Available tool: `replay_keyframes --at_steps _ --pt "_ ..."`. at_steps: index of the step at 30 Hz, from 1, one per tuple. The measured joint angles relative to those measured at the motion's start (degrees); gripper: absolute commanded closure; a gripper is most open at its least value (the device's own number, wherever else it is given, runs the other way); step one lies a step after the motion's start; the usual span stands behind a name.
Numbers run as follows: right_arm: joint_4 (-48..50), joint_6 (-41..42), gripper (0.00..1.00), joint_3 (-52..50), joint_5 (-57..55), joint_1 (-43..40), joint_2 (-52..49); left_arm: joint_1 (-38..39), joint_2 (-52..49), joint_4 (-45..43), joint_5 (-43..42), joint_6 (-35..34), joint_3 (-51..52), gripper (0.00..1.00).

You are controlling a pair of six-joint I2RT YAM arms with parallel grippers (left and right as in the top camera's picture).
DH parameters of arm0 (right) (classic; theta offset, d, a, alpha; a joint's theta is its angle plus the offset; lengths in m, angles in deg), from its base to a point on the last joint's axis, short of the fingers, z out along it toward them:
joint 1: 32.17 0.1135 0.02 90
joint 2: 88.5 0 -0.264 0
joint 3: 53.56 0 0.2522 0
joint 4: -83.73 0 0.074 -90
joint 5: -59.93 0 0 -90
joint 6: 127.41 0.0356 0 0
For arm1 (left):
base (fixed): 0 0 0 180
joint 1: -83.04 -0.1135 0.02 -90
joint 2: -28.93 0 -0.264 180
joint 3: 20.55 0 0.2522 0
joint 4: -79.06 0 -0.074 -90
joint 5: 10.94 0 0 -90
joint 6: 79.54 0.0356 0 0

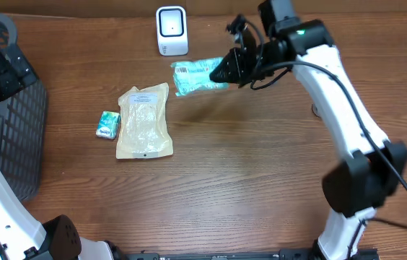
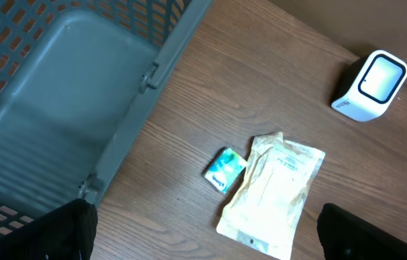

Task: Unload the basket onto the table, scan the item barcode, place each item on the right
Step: 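Lift the wipes pack and carry it to the scanner, then hold the wipes pack in front of the scanner window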

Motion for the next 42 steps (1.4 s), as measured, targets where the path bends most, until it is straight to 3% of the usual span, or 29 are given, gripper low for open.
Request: replay_keyframes --at_steps 17,25,33,38,42 --pt "-3.23 3.06 0.96 0.48 -4.04 2.16 2.32 0.00 0.00 0.00 0.00 -0.02 0.00 0.00" --pt "-2.34 7.37 0.96 13.68 -16.70 4.33 2.01 0.00 0.00 0.00 0.00 -0.02 0.00 0.00" --pt "14.71 3.34 0.96 17.68 -45.35 12.20 -0.72 0.00 0.00 0.00 0.00 -0.02 0.00 0.01" --pt "28.96 -6.88 0.96 17.79 -62.05 15.58 -8.22 0.00 0.00 0.00 0.00 -0.02 0.00 0.00" --pt "37.68 -19.21 0.96 17.75 -67.78 15.74 -14.75 0.00 0.00 0.00 0.00 0.00 0.00 0.00"
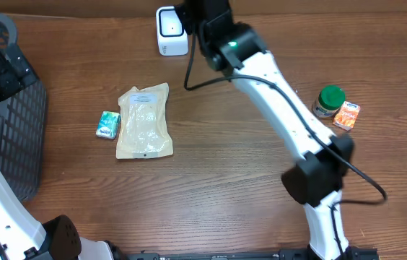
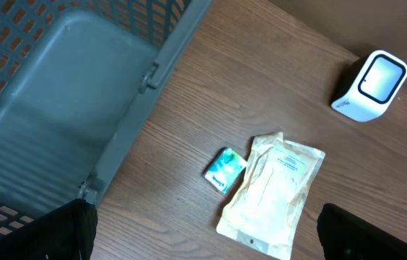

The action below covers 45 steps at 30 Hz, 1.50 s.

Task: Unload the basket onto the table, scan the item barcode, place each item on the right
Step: 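Hold the wipes pack in front of the scanner window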

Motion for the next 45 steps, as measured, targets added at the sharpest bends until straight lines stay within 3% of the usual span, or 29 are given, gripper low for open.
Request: replay_keyframes --at_steps 7,13,24,45 --pt "14.25 -22.71 0.96 -0.02 -3.43 -0.28 -9.14 0.00 0.00 0.00 0.00 -0.02 0.00 0.00" --pt "24.59 -34.69 0.96 -0.02 -5.75 -0.26 -14.73 0.00 0.00 0.00 0.00 -0.02 0.00 0.01" --pt "27.98 -40.24 0.96 -0.04 -7.91 -0.26 -22.67 0.00 0.00 0.00 0.00 -0.02 0.00 0.00" --pt "31.10 -45.13 0.96 -0.04 -9.66 0.15 -22.95 0.00 0.00 0.00 0.00 -0.02 0.00 0.00"
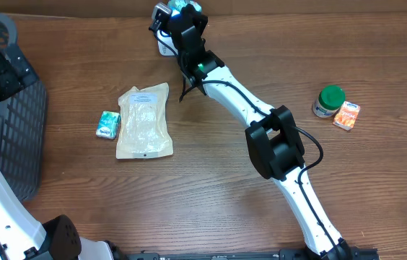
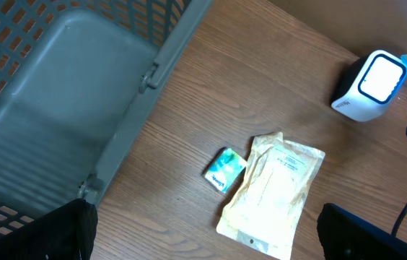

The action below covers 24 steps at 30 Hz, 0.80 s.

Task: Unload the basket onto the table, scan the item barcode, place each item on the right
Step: 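Hold the wipes pack in front of the scanner window, then carry the wipes pack right and release it beside the tissue pack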

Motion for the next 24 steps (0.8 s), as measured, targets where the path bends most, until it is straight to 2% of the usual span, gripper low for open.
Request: replay_keyframes --at_steps 7,14,18,24 --pt "-1.99 0.85 0.96 0.00 -0.07 1.11 0.26 0.00 0.00 0.00 0.00 0.00 0.00 0.00" --pt "-12.24 11.13 0.96 -0.07 0.07 1.42 6.54 0.00 0.00 0.00 -0.02 0.00 0.00 0.01" --pt "-23.96 18.95 0.96 -0.07 0.11 1.42 15.54 0.00 0.00 0.02 -0.02 0.00 0.00 0.00" --pt "-52.50 34.97 0.96 0.33 4.39 0.66 32.04 0.00 0.00 0.02 0.00 0.00 0.00 0.00"
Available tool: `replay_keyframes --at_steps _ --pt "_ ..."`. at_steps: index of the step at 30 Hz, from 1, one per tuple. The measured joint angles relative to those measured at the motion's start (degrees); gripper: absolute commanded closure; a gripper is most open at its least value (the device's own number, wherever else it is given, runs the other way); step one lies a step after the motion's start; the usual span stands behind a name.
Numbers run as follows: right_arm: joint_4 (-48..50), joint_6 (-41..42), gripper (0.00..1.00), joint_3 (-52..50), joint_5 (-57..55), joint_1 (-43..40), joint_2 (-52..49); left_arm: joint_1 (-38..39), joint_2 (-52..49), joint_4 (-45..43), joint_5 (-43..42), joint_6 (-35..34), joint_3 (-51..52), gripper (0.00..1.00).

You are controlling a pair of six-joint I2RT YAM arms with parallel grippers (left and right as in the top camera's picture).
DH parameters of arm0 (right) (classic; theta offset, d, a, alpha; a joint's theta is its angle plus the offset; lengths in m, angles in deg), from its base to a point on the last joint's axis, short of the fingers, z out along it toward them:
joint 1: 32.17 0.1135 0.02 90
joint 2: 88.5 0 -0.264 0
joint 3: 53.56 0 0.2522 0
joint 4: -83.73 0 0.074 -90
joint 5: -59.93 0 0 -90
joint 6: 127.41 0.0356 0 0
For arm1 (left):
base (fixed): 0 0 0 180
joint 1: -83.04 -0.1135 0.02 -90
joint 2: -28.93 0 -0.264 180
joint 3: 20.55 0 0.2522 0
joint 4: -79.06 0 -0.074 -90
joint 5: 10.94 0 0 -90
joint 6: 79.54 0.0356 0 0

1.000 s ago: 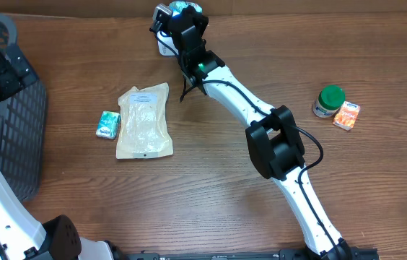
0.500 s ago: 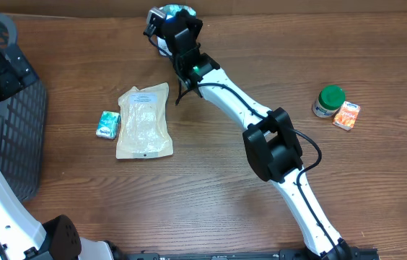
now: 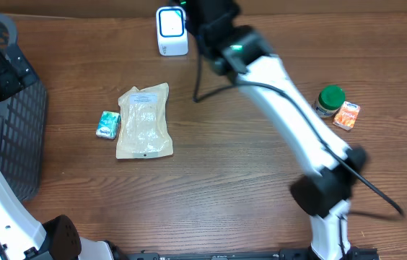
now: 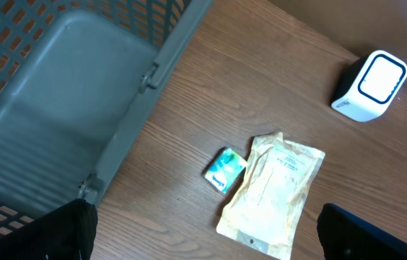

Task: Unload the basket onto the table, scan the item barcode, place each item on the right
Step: 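Carry the wipes pack right and release it beside the tissue pack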

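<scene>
The white barcode scanner (image 3: 171, 30) stands at the table's far edge and also shows in the left wrist view (image 4: 371, 85). My right arm reaches over it, and the dark end of my right gripper (image 3: 193, 9) sits at the picture's top edge, just right of the scanner. Its fingers are hidden. Only a teal sliver shows there, so I cannot tell whether the teal packet is in it. My left gripper (image 4: 203, 245) hangs wide open, high above the basket's corner, with nothing between its fingers.
A beige pouch (image 3: 144, 121) and a small teal box (image 3: 107, 124) lie left of centre. A dark mesh basket (image 3: 9, 123) fills the left edge. A green-lidded jar (image 3: 329, 101) and an orange packet (image 3: 346, 115) sit at the right.
My right arm has swung from lying low across the table to arching higher, its end shifted slightly right of the scanner. The teal packet beside the scanner is gone from the left wrist view.
My right gripper held the teal packet in the air right of the scanner. Then it was close to the scanner at the far edge, then with the packet just behind the scanner. Now it is beside the scanner's right. My left arm has stayed still.
</scene>
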Motion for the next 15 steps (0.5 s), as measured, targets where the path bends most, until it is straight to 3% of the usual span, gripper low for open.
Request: replay_keyframes --at_steps 8,15 --pt "-30.34 21.84 0.96 0.42 8.52 -11.50 6.34 0.00 0.00 -0.02 0.00 0.00 0.00 0.01" --pt "-36.87 35.85 0.96 0.20 18.25 -30.12 4.02 0.00 0.00 -0.02 0.00 0.00 0.00 0.00"
